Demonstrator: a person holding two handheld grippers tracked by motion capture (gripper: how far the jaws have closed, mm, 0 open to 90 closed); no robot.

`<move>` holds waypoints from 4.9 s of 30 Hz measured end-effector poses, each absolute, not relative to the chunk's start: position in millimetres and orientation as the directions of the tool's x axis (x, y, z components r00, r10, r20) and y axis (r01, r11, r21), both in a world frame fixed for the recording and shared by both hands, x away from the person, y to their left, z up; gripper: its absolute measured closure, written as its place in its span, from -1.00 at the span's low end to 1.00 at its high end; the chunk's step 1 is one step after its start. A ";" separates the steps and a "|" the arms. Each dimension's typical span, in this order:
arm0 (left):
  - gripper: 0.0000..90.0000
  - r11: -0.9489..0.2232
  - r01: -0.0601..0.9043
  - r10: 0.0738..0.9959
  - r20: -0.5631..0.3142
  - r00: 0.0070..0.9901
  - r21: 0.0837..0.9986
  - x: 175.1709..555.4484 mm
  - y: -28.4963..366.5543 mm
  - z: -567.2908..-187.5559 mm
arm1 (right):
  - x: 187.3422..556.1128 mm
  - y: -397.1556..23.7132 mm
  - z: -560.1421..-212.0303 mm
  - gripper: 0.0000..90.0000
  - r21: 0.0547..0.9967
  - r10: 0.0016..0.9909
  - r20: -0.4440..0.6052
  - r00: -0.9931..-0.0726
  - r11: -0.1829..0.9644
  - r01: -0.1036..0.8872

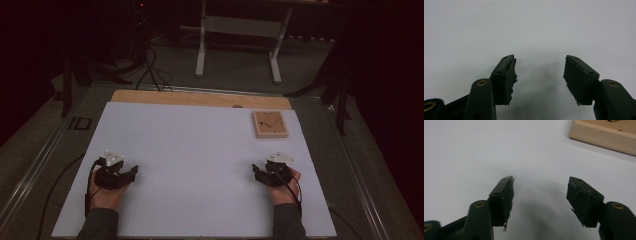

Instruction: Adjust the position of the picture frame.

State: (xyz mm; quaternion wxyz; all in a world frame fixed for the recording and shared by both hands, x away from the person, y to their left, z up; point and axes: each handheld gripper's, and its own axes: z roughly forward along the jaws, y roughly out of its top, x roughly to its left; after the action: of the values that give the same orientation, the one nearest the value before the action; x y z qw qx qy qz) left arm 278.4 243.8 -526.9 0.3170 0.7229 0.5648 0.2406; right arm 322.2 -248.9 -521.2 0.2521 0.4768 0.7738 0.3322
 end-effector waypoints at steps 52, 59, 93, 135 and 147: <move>-0.01 -0.117 0.669 0.976 -0.040 0.214 0.734 280.9 249.1 -525.5 | 385.2 -267.5 -487.9 0.99 0.827 0.924 -0.127 -0.361 0.300 0.476; -0.01 -0.113 0.669 0.977 -0.041 0.210 0.735 280.8 249.9 -525.3 | 401.6 -265.9 -484.7 1.00 0.838 0.933 -0.080 -0.350 0.253 0.483; -0.03 -0.102 0.650 0.978 -0.044 0.205 0.753 277.1 252.3 -522.3 | 460.0 -255.7 -509.2 1.00 0.755 0.953 -0.057 -0.298 0.236 0.612; -0.03 -0.114 0.644 0.978 -0.027 0.205 0.756 276.9 252.2 -519.6 | 431.3 -209.0 -508.3 1.00 0.737 0.898 -0.026 -0.440 0.314 0.598; -0.03 -0.117 0.644 0.978 -0.026 0.208 0.756 277.6 251.3 -519.9 | 415.4 -177.4 -509.0 1.00 0.738 0.838 -0.021 -0.545 0.381 0.557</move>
State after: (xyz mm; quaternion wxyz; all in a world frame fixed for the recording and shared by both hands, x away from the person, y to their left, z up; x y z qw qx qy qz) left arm 277.6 251.3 -519.9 0.3304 0.7035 0.5764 0.2523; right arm 415.4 -177.4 -509.0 0.2011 0.4327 0.8061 0.3500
